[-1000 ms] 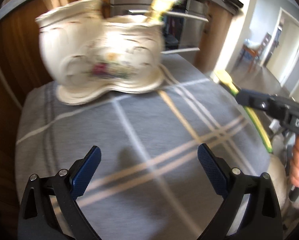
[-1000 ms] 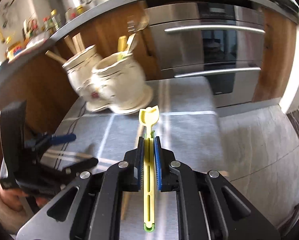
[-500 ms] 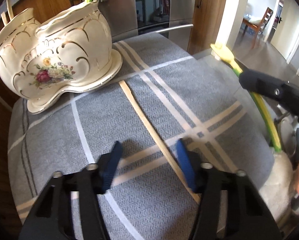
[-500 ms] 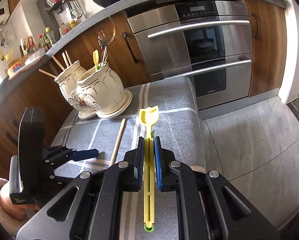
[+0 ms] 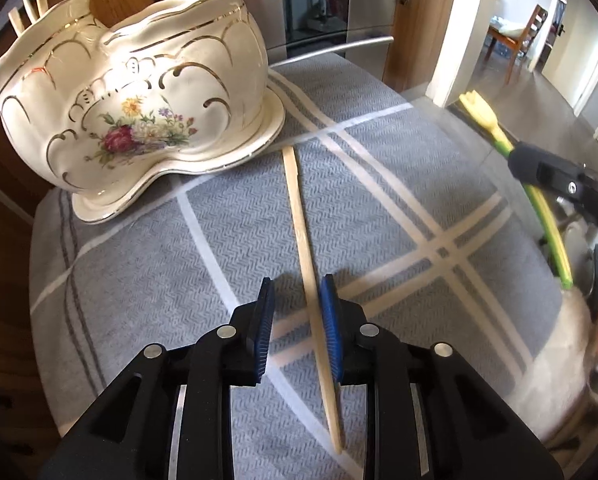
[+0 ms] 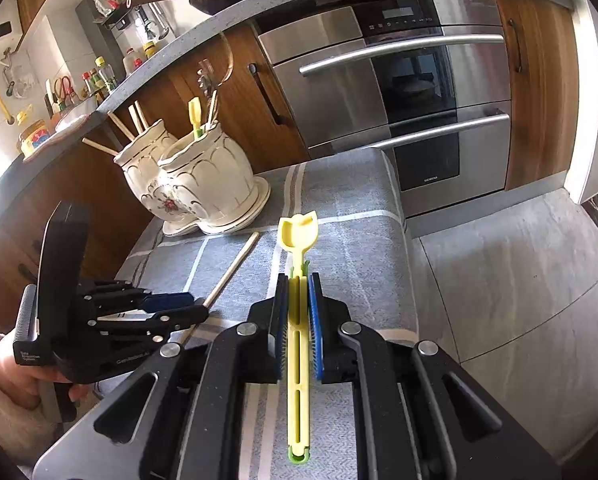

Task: Organize utensils
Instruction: 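Grasp the last wooden chopstick with the left tool while the right holds the yellow utensil, then lift the chopstick over the taller pot while the right carries the yellow utensil over the shorter pot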

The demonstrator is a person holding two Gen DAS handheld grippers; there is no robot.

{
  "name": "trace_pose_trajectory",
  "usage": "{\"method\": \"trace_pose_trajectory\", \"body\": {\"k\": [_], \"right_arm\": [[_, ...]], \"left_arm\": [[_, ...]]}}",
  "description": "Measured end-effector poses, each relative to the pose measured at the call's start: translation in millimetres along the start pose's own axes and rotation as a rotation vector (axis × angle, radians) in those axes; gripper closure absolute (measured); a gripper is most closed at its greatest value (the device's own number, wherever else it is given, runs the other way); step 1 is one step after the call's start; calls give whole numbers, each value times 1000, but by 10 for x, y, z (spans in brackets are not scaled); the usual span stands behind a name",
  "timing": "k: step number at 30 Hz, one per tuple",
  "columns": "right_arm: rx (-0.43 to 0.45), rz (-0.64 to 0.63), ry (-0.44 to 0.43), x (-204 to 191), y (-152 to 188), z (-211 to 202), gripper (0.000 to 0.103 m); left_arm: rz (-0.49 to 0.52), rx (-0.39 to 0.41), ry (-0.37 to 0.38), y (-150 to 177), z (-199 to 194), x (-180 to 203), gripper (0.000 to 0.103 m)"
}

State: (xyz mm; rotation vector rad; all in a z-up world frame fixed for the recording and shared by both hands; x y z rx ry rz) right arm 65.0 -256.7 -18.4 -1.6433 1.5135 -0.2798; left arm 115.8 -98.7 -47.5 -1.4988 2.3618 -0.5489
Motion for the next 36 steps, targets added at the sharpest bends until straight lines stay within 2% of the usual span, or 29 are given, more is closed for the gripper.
{"method": "trace_pose_trajectory", "body": {"k": [1, 2, 3, 7, 11, 14, 17, 23, 28, 31, 36], "right_arm": [[0, -3, 1, -17, -2, -3, 93], [-1, -4, 2, -22, -3, -6, 93], [0, -4, 4, -31, -6, -7, 93], [10, -10, 8, -71, -34, -27, 93], [29, -30, 11, -140, -89, -44, 93], [48, -55, 19, -208, -166, -65, 93], [91, -71, 27, -268, -300, -116, 93], [168, -105, -6, -451, -610, -185, 93], [242, -134, -79, -673, -876, -195, 93], [272, -139, -128, -789, -1015, -137, 93], [301, -112, -228, -919, -1237, 47, 93]], "left_arm": [[4, 9, 2, -2, 2, 2, 83], [6, 18, 2, -4, 1, -8, 93], [8, 21, -5, 16, 1, -34, 96], [18, 37, 11, 82, -39, -113, 96], [58, 111, 43, 172, -224, -129, 96], [94, 209, 67, 243, -456, -149, 96], [109, 352, 87, 305, -806, -210, 96], [90, 615, 86, 302, -1403, -438, 96], [18, 764, 92, 237, -1714, -752, 96], [-28, 831, 90, 192, -1844, -948, 96], [-150, 922, 133, 37, -1991, -1358, 96]]}}
Point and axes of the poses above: each gripper's, at about its wrist camera, not at the fingertips, and z roughly the way its jaws point, x to its right, y to its underside, the point moved 2 cm from there along z, roughly the way its jaws point, and after that the axes turned 1 degree about -z, right-handed, at the moved point
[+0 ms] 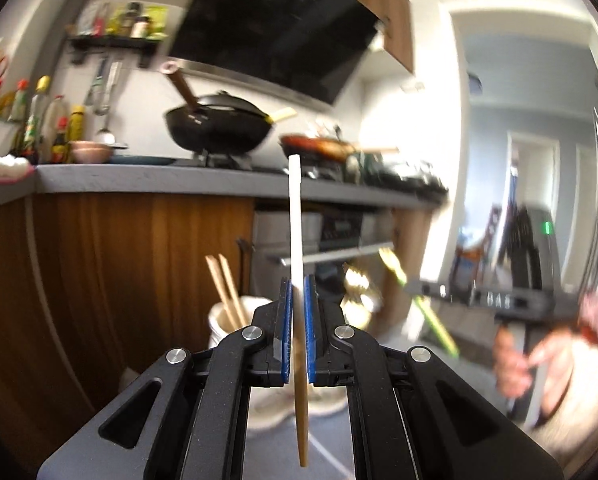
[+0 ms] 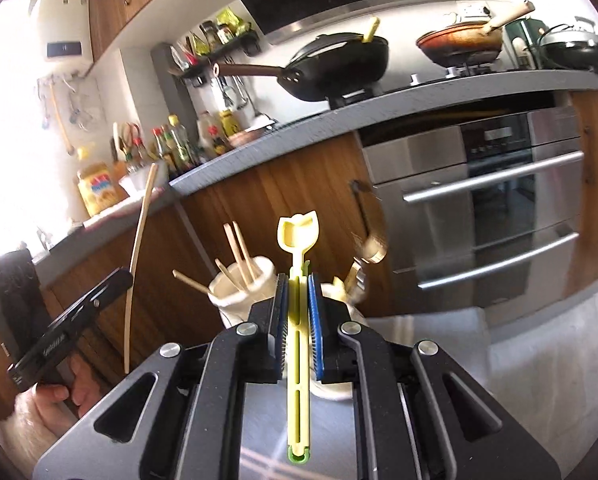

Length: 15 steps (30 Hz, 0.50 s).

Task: Organize utensils
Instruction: 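Lift the chopstick over the taller pot while the right carries the yellow utensil over the shorter pot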

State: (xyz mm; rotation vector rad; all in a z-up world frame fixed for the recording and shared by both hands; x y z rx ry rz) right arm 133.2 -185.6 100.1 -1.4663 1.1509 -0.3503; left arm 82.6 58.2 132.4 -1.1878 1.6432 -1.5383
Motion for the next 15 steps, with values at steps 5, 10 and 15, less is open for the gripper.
{"method": "trace_pose_trajectory", "body": {"k": [5, 10, 15], "right_arm": [[30, -4, -22, -48, -86, 279, 93], [55, -14, -21, -47, -105, 536, 93], [74, -59, -3, -82, -40, 748, 93]], "left_arm": [[-97, 47, 18, -133, 167, -329, 96], [-140, 101, 31, -215, 459, -542, 96], [-157, 137, 26, -204, 742, -670, 96]]}}
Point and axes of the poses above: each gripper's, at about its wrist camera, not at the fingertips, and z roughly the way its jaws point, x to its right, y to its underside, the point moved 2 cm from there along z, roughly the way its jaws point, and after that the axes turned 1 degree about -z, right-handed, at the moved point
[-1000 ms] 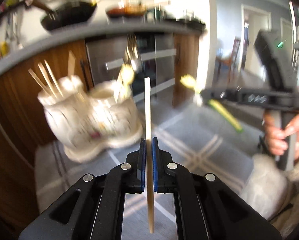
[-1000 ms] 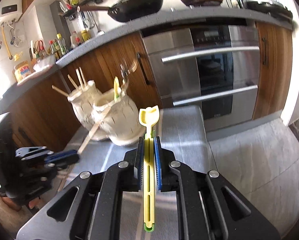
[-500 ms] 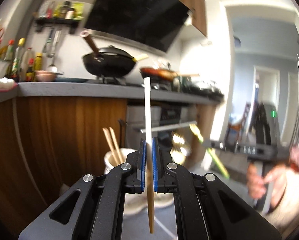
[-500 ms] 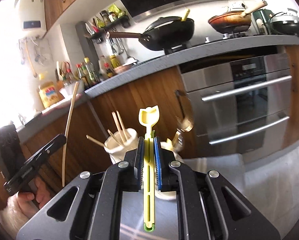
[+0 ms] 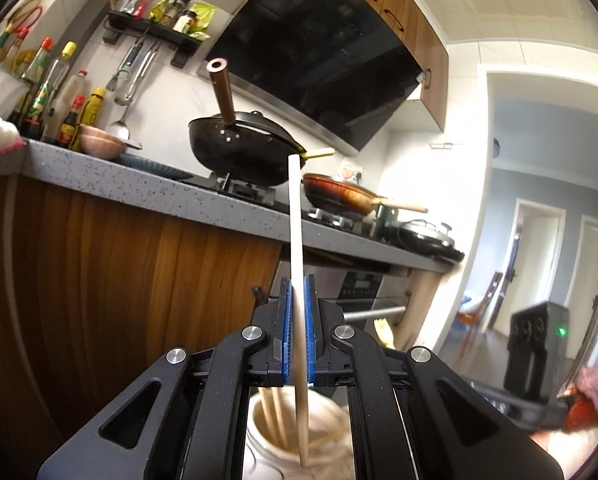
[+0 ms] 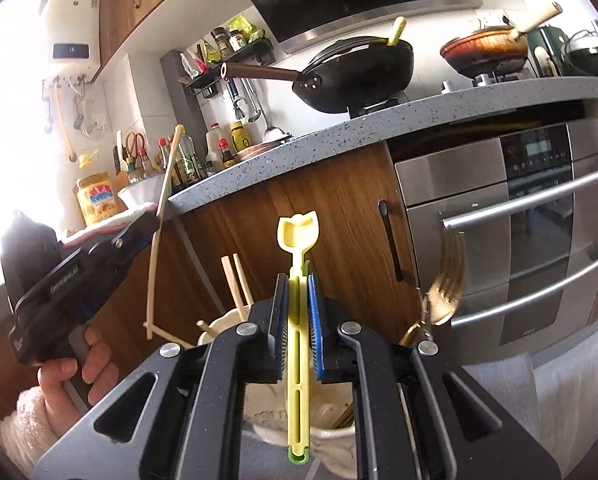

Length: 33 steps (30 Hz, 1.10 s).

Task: Organize utensils
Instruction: 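Lift the chopstick over the taller pot while the right carries the yellow utensil over the shorter pot, then lower the chopstick into the taller pot while the right lowers the yellow utensil into the shorter pot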

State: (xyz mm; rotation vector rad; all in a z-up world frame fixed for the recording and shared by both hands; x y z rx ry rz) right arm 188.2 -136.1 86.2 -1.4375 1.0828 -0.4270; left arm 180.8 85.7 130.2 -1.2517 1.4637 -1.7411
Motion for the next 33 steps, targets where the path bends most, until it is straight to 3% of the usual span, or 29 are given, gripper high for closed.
{"method": "trace_pose_trajectory", "body": {"k": [9, 22, 33], "right_arm": [[10, 4, 2, 72, 142, 252, 93], [95, -136, 87, -3, 266, 132, 93], [161, -88, 57, 24, 162, -127, 93]], "left_arm": [[2, -23, 8, 215, 299, -90, 96], [9, -75, 18, 397, 116, -249, 96], [88, -122, 7, 520, 13, -143, 96]]}}
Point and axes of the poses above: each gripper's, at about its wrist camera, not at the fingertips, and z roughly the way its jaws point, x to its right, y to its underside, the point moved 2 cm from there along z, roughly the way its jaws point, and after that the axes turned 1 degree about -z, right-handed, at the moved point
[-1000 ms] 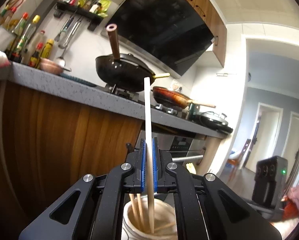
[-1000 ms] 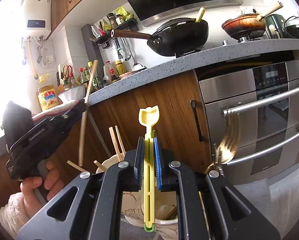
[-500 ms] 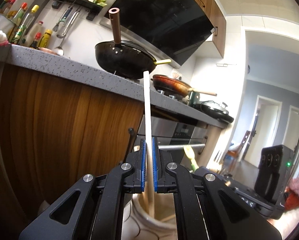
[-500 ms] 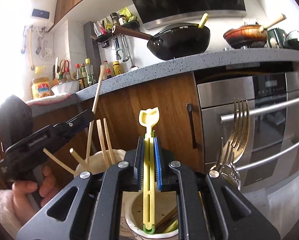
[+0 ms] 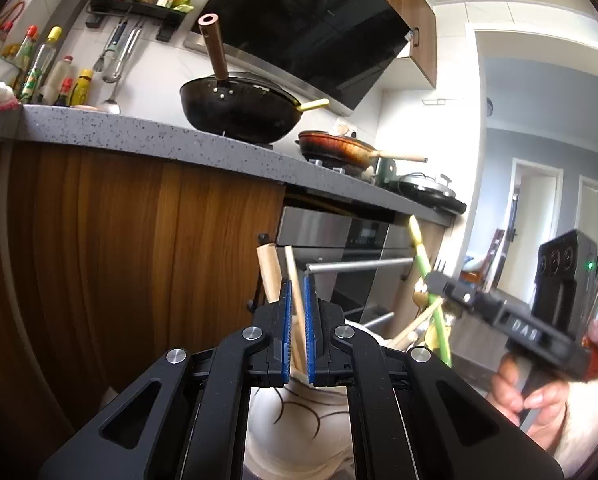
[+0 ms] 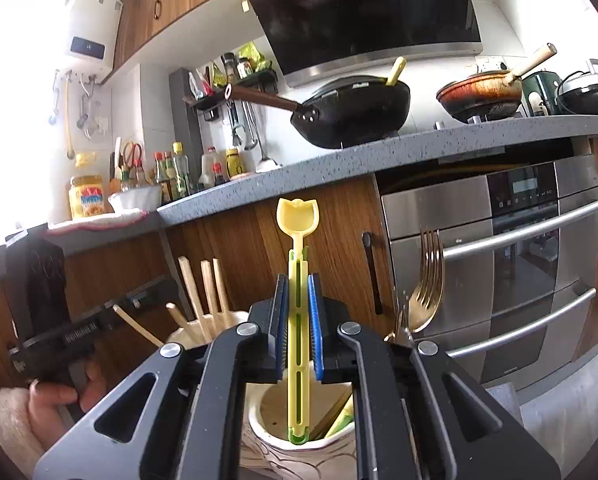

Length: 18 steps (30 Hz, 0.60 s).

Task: Organize utensils
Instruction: 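Lower the chopstick into the taller pot while the right lowers the yellow utensil into the shorter pot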

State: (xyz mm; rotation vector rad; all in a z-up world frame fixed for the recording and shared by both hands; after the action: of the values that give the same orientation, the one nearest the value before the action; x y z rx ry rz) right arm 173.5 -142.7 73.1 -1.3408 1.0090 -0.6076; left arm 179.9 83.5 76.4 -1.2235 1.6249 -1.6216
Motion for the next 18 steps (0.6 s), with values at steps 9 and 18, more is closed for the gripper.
{"method": "trace_pose_trajectory", "body": {"k": [9, 18], "right_arm": [[3, 10, 49, -69, 30, 217, 93], [-29, -109, 95, -153, 228, 313, 93]], "left_arm": [[-40, -4, 7, 36, -48, -51, 85], [-62, 1, 10, 63, -84, -120, 79]]}}
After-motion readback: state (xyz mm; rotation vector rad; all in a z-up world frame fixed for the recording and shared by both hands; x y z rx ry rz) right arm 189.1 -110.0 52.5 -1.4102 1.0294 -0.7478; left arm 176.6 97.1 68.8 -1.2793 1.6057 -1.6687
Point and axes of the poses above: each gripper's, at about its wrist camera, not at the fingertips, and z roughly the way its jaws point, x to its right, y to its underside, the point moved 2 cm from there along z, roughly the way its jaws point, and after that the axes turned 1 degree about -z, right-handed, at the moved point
